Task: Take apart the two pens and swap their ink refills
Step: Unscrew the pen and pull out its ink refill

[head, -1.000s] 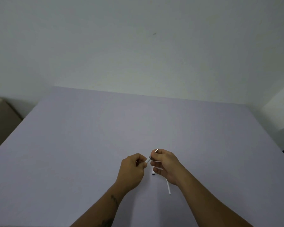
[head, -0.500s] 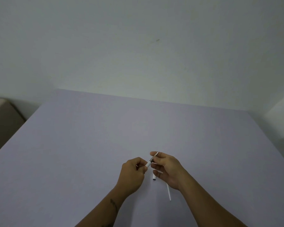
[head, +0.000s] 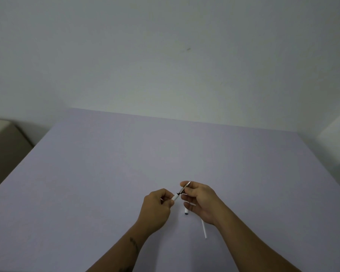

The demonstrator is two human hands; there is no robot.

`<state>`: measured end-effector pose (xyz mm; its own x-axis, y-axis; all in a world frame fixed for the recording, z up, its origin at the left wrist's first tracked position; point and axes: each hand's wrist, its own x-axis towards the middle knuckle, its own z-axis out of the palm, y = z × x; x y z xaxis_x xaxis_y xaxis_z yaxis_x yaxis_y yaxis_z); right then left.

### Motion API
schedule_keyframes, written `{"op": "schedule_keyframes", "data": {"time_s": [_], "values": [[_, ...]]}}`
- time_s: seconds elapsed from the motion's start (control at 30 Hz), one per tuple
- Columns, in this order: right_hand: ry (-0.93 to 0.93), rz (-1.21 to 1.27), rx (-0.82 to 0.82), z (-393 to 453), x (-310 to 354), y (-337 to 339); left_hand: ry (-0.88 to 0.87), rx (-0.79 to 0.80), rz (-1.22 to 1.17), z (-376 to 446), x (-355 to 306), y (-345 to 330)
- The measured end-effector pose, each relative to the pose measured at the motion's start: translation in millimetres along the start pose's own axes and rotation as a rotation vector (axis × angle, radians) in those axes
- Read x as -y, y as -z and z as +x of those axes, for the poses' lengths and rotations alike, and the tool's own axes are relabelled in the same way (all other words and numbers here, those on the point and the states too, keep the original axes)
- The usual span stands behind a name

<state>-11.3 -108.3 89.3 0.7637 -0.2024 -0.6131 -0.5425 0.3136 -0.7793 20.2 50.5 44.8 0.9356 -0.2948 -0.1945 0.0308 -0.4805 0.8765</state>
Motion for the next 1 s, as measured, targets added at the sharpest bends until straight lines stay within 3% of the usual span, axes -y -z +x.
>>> {"op": "schedule_keyframes", "data": {"time_s": [0.7,1.0], "values": [[0.056,0.027,-0.173,17.6,15.5,9.2,0.125,0.110,0.017,-5.4,5.4,8.1],[0.157,-0.789,-0.247,57.5,-19.3,11.1,0.241,0.072,-0.045,5.4,4.8,25.0]]}}
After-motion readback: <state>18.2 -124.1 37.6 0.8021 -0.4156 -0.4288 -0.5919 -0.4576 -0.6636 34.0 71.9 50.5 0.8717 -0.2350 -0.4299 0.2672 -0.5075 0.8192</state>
